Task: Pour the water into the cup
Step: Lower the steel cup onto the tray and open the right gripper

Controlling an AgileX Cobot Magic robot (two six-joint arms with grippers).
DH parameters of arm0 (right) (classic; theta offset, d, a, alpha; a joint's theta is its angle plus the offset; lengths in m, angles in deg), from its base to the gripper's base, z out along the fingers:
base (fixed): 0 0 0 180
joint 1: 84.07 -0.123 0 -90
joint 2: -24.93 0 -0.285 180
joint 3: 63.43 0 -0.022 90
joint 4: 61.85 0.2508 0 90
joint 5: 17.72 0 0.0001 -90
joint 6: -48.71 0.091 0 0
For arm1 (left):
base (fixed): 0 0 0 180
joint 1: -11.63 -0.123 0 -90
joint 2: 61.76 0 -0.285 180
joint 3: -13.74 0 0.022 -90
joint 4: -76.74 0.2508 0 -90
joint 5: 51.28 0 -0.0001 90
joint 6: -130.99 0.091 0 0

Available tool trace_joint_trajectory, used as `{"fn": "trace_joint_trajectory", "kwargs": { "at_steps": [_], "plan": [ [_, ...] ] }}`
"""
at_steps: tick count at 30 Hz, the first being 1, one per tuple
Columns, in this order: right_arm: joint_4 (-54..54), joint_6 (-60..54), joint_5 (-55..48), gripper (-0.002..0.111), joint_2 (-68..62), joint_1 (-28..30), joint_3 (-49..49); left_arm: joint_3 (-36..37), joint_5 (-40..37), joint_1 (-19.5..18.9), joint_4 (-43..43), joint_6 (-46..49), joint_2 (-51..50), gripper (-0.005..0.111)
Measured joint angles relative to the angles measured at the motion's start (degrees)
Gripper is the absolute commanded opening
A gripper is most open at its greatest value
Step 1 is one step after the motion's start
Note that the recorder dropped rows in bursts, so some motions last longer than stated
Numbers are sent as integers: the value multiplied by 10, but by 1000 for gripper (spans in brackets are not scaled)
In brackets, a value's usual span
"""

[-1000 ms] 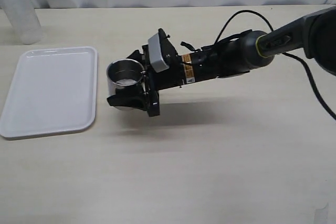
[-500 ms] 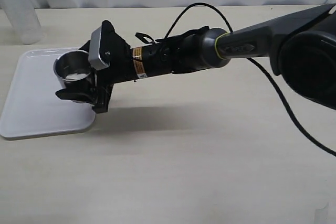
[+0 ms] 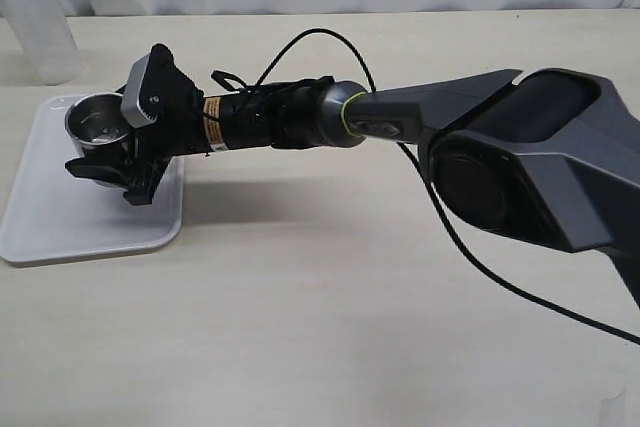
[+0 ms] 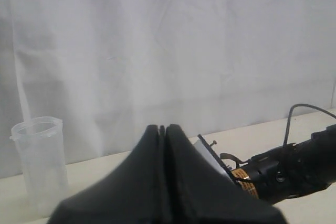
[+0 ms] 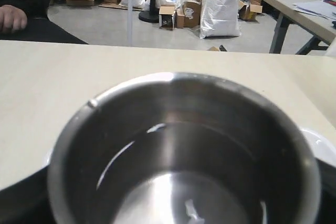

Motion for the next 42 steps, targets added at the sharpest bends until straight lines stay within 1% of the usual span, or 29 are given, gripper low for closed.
{"fn": "trace_joint_trajectory", "kwargs": {
  "at_steps": [4,13,26,31,33,36,40,41,42],
  "plan": [
    [0,14,-2,4,-19,2,-18,0,1,-1,0,0,0,0],
    [-23,16,-31,4,-34,3,-23,0,1,-1,0,0,0,0],
    [-37,20,-32,4,-45,3,-24,0,15,-1,0,-1,0,0],
    [-53,40,-25,6,-45,3,-25,0,19,-1,0,-1,0,0],
    [-53,45,-23,11,-45,3,-25,0,20,-1,0,-1,0,0],
    [-53,48,-21,28,-45,3,-25,0,20,-1,0,-1,0,0],
    [-52,48,-18,65,-46,3,-25,0,20,-1,0,-1,0,0],
    [-52,48,-18,74,-46,3,-25,0,20,-1,0,-1,0,0],
    [-52,48,-18,79,-46,3,-25,0,20,-1,0,-1,0,0]
  ]
}}
